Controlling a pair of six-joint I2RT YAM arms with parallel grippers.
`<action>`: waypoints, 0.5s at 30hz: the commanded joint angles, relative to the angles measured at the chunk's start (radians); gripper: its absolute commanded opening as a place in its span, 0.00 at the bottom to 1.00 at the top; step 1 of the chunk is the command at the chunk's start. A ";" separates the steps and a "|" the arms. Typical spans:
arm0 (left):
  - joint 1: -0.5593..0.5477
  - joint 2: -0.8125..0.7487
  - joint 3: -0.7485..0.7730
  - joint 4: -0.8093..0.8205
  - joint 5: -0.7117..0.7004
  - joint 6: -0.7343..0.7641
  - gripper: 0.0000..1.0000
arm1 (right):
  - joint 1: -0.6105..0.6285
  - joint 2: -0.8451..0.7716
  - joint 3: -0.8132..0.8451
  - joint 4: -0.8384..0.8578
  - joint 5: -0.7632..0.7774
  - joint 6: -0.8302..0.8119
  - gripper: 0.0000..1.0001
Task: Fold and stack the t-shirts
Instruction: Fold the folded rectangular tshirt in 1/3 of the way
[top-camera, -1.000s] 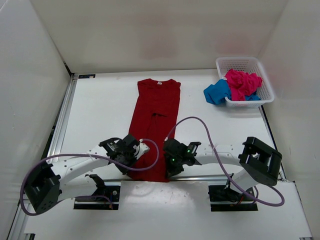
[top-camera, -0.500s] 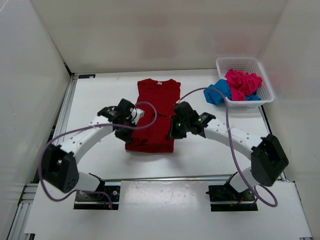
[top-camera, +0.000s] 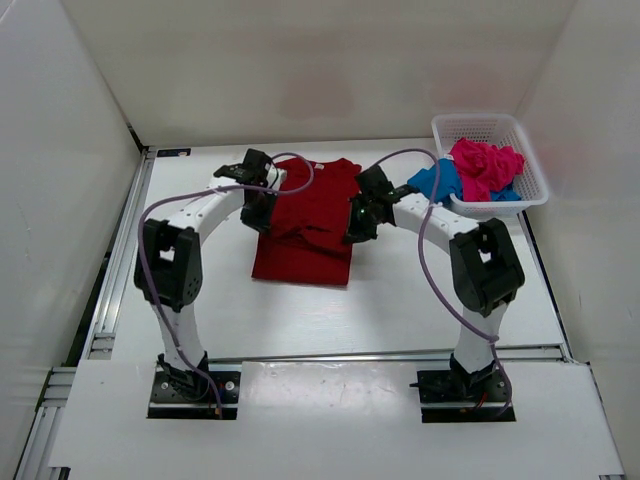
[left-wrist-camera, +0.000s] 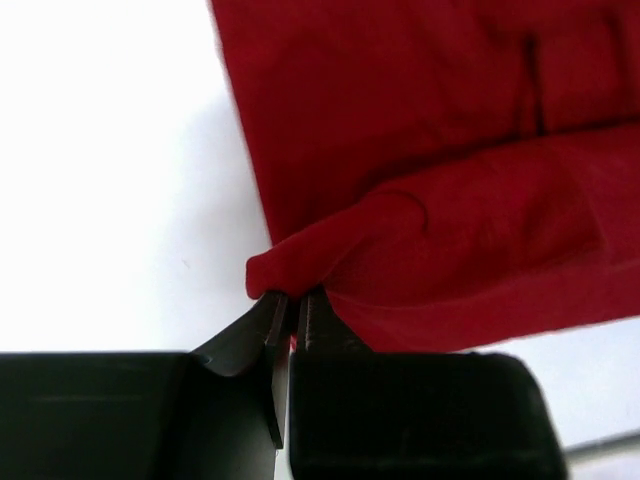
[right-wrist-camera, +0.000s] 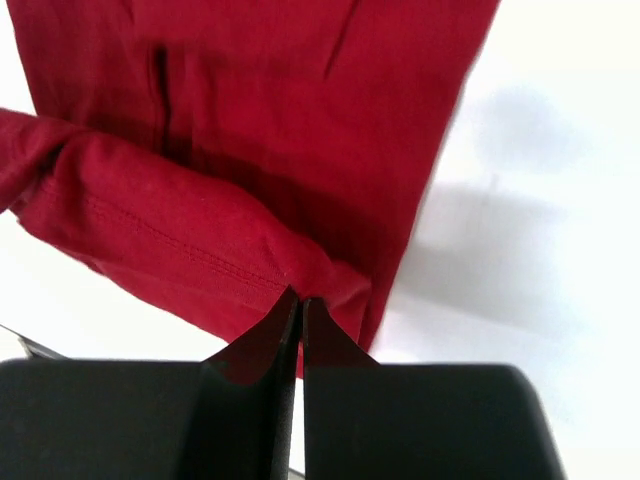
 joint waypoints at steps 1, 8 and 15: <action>0.018 0.050 0.097 0.004 0.003 0.004 0.11 | -0.037 0.048 0.081 -0.014 -0.060 -0.046 0.00; 0.018 0.159 0.191 0.004 0.003 0.004 0.13 | -0.096 0.159 0.144 -0.014 -0.106 -0.066 0.00; 0.027 0.211 0.252 0.013 0.003 0.004 0.23 | -0.127 0.226 0.216 -0.033 -0.118 -0.066 0.11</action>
